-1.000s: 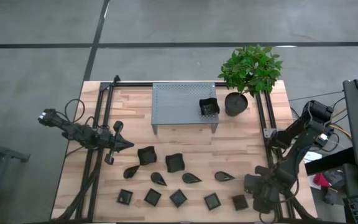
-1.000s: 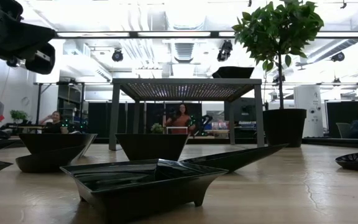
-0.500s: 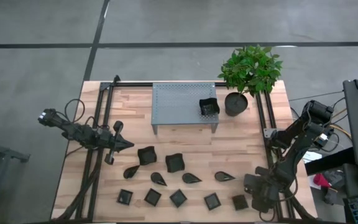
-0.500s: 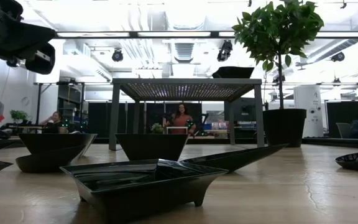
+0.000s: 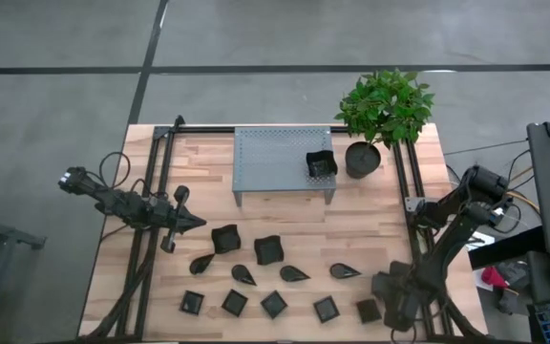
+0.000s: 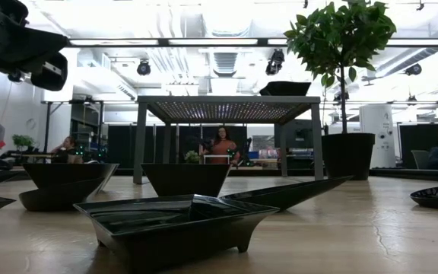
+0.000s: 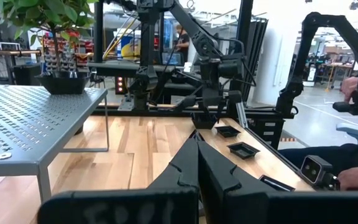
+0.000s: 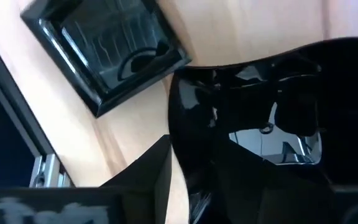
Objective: Pick & Place Mini shaped plates
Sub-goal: Stack the black distorted square plate on top of the black distorted square plate on the shelf
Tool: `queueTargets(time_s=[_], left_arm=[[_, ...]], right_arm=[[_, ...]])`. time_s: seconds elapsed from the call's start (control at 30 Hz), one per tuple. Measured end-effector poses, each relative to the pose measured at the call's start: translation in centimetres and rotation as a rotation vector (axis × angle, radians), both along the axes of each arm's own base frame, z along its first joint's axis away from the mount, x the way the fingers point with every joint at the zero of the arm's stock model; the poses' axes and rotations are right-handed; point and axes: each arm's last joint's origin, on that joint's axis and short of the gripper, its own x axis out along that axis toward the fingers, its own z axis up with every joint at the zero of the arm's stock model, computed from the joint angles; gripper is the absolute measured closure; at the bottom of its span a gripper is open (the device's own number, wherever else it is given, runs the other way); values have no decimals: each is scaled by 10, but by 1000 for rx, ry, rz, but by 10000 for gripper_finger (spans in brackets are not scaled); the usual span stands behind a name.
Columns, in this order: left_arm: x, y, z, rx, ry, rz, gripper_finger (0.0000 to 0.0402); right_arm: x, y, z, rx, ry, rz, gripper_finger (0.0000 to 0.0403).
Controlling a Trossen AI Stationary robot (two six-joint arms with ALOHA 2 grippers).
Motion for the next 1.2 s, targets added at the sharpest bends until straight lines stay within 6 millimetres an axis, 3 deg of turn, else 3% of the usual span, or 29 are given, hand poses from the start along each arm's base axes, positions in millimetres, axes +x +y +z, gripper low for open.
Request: queueTargets(time_s=[0.6,1.2], left_arm=[[0,0,0,0,0,0,401],[0,0,0,0,0,0,401]], right_arm=[[4,7,13,-19,14,30,389],[14,7,51,-198,-85,70,395]])
